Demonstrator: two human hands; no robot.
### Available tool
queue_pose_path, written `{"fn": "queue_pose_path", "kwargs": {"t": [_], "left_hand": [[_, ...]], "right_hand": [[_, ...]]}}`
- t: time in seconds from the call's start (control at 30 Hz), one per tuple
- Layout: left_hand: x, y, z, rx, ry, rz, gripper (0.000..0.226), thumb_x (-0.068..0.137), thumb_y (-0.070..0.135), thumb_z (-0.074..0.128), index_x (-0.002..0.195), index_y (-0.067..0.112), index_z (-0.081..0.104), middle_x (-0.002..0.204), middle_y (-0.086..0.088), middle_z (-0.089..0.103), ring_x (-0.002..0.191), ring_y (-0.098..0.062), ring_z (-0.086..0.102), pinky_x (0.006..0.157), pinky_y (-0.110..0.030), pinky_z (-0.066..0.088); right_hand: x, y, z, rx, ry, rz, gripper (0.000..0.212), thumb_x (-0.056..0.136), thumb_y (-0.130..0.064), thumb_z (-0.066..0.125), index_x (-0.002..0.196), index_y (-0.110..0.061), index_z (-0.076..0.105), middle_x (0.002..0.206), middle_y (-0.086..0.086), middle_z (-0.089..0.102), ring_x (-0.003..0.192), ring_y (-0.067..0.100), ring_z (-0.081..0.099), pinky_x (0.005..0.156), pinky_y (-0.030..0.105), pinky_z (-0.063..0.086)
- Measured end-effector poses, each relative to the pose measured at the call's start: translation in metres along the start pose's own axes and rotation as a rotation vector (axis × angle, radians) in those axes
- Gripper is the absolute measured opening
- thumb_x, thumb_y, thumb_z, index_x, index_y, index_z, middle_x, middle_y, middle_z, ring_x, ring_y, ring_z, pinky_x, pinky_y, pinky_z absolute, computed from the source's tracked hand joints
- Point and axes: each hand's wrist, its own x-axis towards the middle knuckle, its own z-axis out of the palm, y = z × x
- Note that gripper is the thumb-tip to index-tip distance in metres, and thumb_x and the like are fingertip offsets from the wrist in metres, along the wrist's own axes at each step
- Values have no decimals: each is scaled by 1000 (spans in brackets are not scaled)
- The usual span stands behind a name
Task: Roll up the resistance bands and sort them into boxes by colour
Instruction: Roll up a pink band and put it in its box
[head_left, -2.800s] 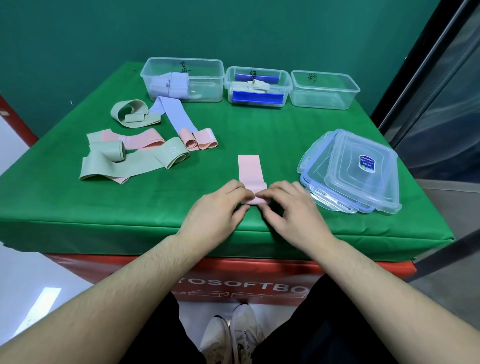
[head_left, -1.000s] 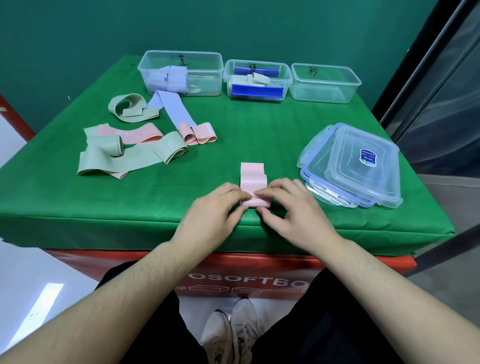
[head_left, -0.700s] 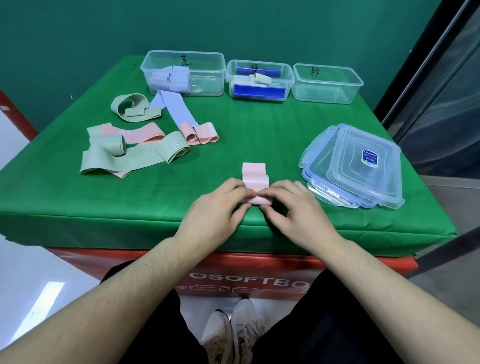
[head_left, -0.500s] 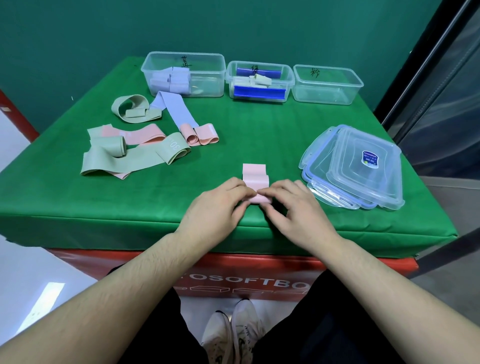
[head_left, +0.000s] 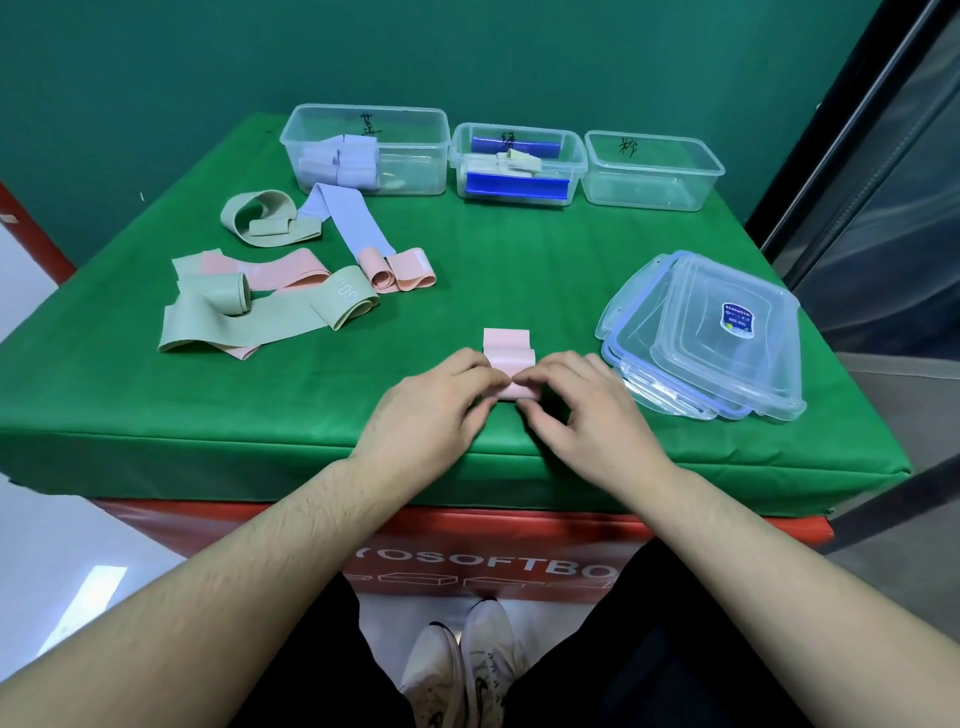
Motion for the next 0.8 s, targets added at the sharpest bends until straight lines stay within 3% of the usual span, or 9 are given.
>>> {"fn": "queue_pose_path", "kwargs": {"t": [0.33,0.8], "left_hand": [[4,0,-1,98,-51,-26,30,97,38,52,126,35,58,121,17,52,87,-19,64,64,-34,51],[17,-6,3,104,-21,-48,27,96,46,53,118,35,64,118,17,58,94,-15,64,68,-33,51]], "right_hand": [[2,1,0,-39,20,5,30,89,-38,57,115,-28,68,107,-13,60,93,18,49,84,45,46],[12,7,5,-27,33,27,22,90,-32,65,111,-26,68,102,-10,66,91,21,50,84,45,46]]}}
